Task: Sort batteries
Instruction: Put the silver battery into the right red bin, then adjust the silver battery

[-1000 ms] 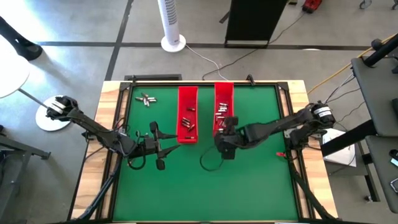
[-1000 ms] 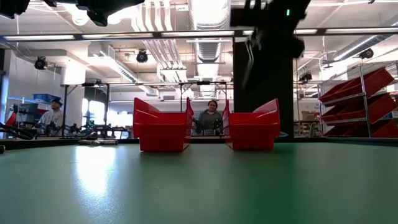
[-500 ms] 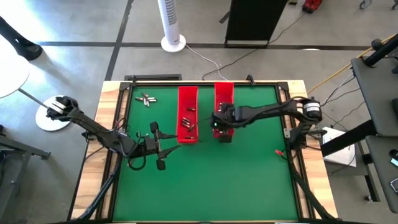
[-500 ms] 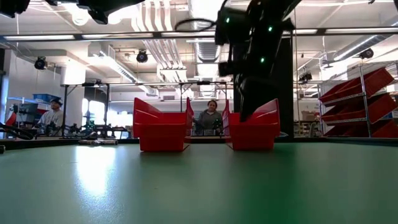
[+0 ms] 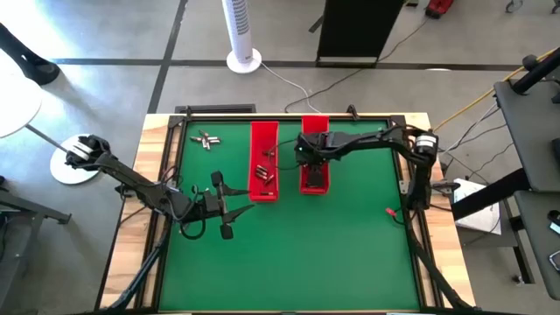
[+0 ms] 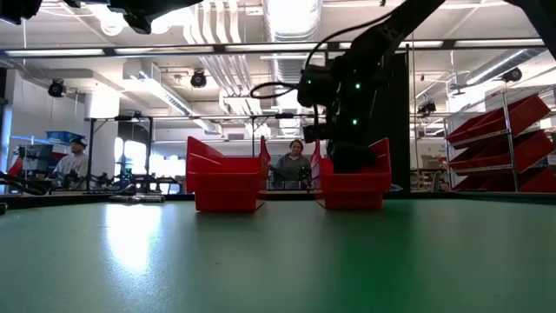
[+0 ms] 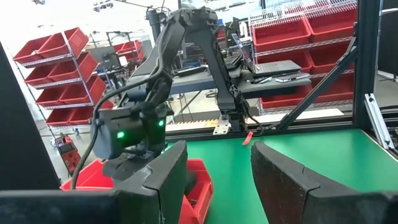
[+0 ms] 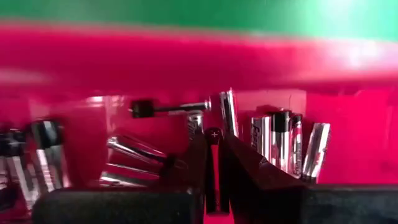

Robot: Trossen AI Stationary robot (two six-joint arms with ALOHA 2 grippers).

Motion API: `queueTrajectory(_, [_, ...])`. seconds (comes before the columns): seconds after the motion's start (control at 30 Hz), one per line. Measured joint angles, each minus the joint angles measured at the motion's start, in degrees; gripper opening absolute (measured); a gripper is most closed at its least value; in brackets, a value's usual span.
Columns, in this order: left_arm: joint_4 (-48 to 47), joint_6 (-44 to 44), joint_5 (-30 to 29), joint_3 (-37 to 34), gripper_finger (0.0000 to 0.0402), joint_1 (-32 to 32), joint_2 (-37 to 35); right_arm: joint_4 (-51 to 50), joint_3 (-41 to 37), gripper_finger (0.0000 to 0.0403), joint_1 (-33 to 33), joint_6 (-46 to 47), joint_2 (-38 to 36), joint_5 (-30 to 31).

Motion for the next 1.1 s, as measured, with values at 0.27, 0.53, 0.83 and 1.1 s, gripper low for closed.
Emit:
queueTrajectory(0.27, [0.02,0.68,0.01,0.00,0.0159,0.00,0.00,0.61,0.13,0.0028,-1.60,0.00,1.36,-0.34])
queueTrajectory(0.53, [0.92,1.82,0.00,0.00,0.0159,0.00,0.00,1.03,0.06,0.0057,-1.70,-0.98,1.38,0.10])
queueTrajectory(0.83, [1.29,1.79,1.71,1.84,0.0159,0.00,0.11,-8.99,5.30,0.0150,-0.70,0.68,1.03,0.43])
queueTrajectory(1.1, [-10.15,1.49,1.68,8.57,0.0159,0.00,0.11,-22.81,10.99,0.0171,8.55,7.91,-6.30,7.65])
